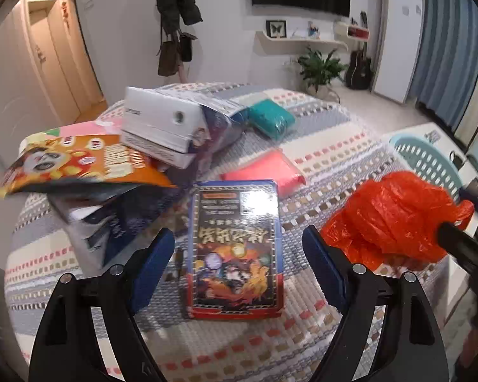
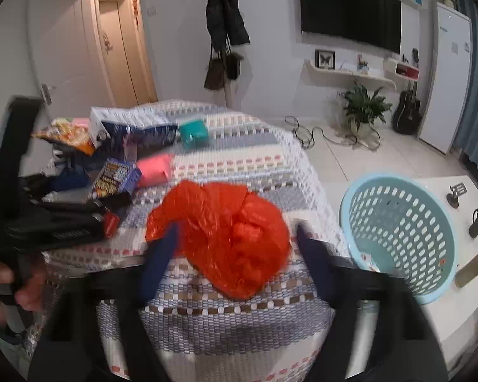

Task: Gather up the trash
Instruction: 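Grasp the printed card box with the left tool while the right tool holds the bag, then carry bag and card box over the blue basket and release both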

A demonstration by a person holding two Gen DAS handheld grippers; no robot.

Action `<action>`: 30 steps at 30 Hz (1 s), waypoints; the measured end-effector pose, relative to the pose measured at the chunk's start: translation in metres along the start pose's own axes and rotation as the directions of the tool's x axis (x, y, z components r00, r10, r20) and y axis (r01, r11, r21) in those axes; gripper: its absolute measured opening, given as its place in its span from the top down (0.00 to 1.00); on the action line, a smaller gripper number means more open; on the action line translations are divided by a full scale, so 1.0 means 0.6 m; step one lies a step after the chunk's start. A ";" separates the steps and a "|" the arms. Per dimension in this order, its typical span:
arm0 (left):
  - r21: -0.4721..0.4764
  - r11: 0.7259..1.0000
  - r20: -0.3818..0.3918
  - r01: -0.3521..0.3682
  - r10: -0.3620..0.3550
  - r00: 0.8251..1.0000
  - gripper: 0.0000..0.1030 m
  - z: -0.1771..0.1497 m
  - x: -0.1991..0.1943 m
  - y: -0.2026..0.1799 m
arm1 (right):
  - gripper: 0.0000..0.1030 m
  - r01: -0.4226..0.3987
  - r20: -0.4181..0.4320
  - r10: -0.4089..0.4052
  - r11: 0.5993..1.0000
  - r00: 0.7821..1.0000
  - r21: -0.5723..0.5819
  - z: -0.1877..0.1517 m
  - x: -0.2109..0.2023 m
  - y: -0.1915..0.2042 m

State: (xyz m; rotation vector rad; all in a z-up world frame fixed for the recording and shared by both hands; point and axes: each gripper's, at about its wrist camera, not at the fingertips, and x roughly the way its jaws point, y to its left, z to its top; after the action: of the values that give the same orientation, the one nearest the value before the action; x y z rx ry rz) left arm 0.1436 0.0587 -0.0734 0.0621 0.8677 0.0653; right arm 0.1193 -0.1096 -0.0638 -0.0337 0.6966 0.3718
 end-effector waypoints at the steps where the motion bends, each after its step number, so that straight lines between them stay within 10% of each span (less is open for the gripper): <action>1: -0.002 1.000 -0.021 0.011 -0.011 1.000 0.22 0.000 0.007 -0.005 | 0.25 -0.005 0.010 0.005 1.000 1.000 -0.009 0.002 -0.003 0.000; 12: -0.073 0.995 -0.025 0.069 -0.071 0.997 0.43 -0.021 0.015 0.020 | 0.25 -0.070 -0.109 0.064 0.996 0.992 -0.046 0.013 0.073 0.011; 21: -0.054 0.981 0.090 0.184 -0.179 0.980 0.43 -0.009 -0.055 -0.010 | 0.80 -0.054 -0.059 0.053 0.999 0.997 -0.010 0.024 0.054 -0.008; 30: 0.051 0.960 0.164 0.277 -0.282 0.946 0.43 0.078 -0.088 -0.103 | 0.83 0.083 0.080 -0.091 0.991 0.993 0.100 0.071 -0.018 -0.113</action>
State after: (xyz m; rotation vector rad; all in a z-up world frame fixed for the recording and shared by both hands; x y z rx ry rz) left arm 0.1473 -0.0086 -0.0080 -0.0303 0.6999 -0.2155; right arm 0.1616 -0.1700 -0.0303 0.0435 0.6263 0.2538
